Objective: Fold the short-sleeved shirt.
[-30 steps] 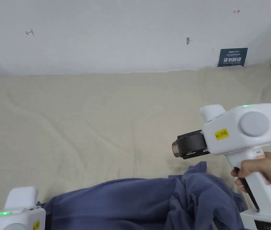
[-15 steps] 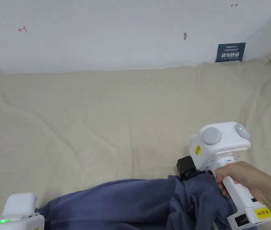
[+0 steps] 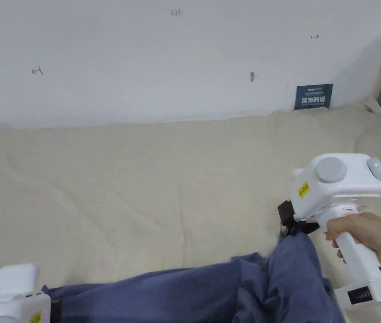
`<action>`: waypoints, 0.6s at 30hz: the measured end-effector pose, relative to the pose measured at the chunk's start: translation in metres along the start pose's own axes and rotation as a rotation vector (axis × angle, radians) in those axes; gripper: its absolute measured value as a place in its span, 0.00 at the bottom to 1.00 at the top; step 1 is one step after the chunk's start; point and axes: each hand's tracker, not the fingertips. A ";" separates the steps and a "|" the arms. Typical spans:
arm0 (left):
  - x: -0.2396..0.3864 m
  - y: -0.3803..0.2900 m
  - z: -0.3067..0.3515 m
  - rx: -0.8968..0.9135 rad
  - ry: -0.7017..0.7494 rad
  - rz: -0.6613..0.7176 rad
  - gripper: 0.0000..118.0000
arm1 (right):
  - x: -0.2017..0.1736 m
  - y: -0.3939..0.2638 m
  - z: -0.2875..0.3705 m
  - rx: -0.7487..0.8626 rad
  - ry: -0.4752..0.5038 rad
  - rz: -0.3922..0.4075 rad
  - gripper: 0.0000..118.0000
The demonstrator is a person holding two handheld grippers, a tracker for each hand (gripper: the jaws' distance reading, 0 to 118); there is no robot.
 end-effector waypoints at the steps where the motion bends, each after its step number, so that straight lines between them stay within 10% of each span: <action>1: 0.000 0.003 0.006 0.014 -0.001 -0.002 0.04 | 0.001 0.003 0.011 0.026 -0.006 0.014 0.07; 18: -0.001 0.140 0.133 0.362 0.026 -0.025 0.03 | 0.034 0.049 0.202 0.375 0.072 -0.091 0.06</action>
